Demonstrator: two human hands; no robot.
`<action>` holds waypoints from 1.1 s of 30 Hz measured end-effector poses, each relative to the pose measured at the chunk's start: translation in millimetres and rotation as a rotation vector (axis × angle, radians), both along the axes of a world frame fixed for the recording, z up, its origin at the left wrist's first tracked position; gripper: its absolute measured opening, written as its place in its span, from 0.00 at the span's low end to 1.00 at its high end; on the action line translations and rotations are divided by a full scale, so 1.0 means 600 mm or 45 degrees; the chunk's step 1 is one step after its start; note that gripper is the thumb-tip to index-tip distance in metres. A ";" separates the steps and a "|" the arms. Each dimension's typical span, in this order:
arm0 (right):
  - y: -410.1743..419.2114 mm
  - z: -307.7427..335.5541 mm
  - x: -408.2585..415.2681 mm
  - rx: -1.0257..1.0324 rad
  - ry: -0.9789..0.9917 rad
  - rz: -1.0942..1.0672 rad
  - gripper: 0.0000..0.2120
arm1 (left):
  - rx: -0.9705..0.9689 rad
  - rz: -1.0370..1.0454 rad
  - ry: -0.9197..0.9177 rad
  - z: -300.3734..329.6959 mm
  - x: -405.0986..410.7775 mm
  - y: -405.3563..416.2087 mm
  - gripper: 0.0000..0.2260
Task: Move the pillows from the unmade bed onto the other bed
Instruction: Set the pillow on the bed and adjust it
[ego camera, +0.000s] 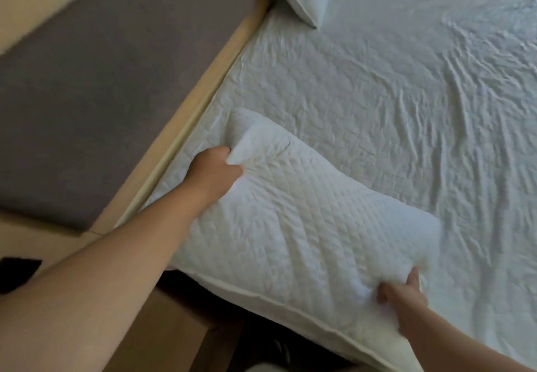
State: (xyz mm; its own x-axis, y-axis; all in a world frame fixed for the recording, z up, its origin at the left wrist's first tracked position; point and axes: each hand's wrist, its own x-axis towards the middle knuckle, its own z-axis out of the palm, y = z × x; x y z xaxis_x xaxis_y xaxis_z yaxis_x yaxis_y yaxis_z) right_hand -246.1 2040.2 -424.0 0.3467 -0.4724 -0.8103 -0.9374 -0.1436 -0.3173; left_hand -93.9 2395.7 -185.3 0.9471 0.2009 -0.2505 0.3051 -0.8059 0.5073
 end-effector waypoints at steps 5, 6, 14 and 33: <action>0.134 0.075 0.027 0.283 -0.162 -0.052 0.36 | 0.066 0.034 -0.158 0.145 0.004 0.036 0.07; 0.168 0.086 0.044 0.348 -0.198 -0.034 0.33 | 0.074 0.048 -0.192 0.168 0.007 0.052 0.08; 0.477 0.152 0.169 0.685 -0.294 0.229 0.42 | 0.245 0.069 -0.266 0.269 0.064 0.245 0.07; 0.841 0.184 0.256 0.575 -0.221 0.519 0.51 | 0.649 -0.157 -0.555 0.275 0.107 0.556 0.11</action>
State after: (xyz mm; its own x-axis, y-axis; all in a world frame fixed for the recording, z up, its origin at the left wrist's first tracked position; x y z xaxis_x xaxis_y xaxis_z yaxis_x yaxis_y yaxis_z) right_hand -92.8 2545.0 -313.7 0.5708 0.1006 -0.8149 -0.7651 -0.2951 -0.5723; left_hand -29.5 2729.6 -20.4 0.9635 0.0768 0.2566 0.0497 -0.9926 0.1106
